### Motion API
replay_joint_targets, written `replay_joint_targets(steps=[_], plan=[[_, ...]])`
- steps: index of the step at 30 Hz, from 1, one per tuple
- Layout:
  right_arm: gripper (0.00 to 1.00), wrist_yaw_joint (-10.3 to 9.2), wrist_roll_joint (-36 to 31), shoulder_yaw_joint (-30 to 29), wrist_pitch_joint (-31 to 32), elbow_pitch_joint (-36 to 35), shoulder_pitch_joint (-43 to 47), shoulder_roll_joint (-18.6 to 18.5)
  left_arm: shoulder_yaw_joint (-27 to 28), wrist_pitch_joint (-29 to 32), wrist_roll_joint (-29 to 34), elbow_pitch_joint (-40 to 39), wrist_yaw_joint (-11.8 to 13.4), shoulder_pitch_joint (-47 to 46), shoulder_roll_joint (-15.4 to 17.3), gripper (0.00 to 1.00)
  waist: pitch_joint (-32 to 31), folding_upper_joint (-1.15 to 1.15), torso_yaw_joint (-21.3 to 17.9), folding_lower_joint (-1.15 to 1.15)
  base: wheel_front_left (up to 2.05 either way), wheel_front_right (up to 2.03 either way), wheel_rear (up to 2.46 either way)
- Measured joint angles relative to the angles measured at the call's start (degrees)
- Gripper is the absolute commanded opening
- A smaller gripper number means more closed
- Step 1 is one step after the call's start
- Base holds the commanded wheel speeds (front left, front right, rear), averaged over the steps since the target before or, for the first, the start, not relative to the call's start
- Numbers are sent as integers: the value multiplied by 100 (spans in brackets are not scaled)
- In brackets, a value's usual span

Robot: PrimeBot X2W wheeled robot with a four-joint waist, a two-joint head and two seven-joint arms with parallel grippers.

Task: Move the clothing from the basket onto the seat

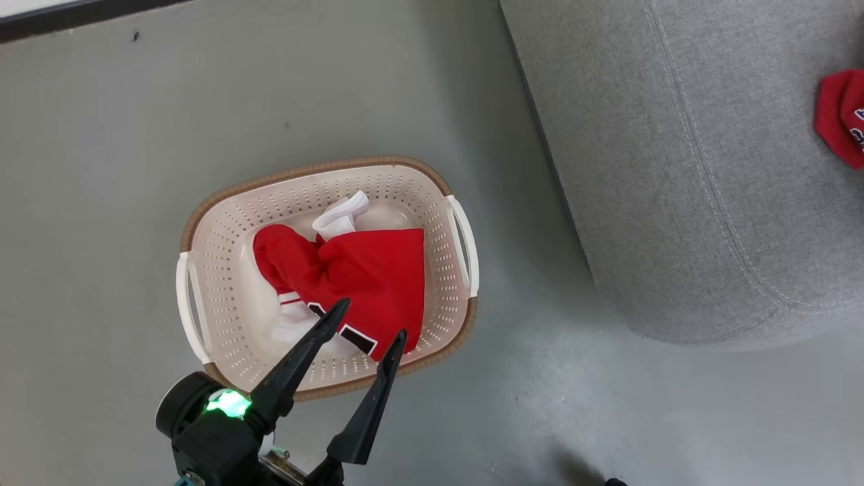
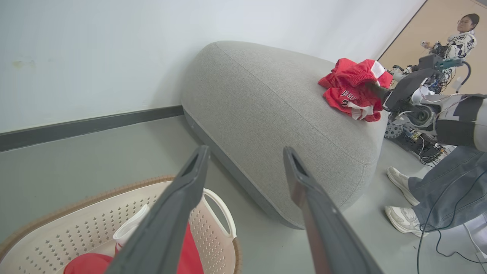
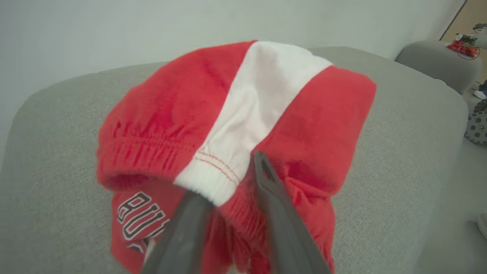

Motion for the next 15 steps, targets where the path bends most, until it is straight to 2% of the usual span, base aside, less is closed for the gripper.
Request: replay_joint_targets(steps=[2,5,7,15], plan=[[100,16,-116,62,0,-2,59,14,-21,-53,-7,52,-1,-8,-46,100,-58,0,13,0,0,0,0],[100,175,-169,75,0,26,95,-148,-59,-98,-23,142,-7,-31,-134,100,-156,0,35,-1,0,0,0],[100,176,-272,114,0,-77,188,-180,-85,-120,-46,210,-9,-62,-198,100,-226,-1,50,-1,0,0,0],[100,160,-710,427,2,-916,1115,240,-101,-253,-134,554,-53,-99,-370,100,-566,-1,74,-1,0,0,0]])
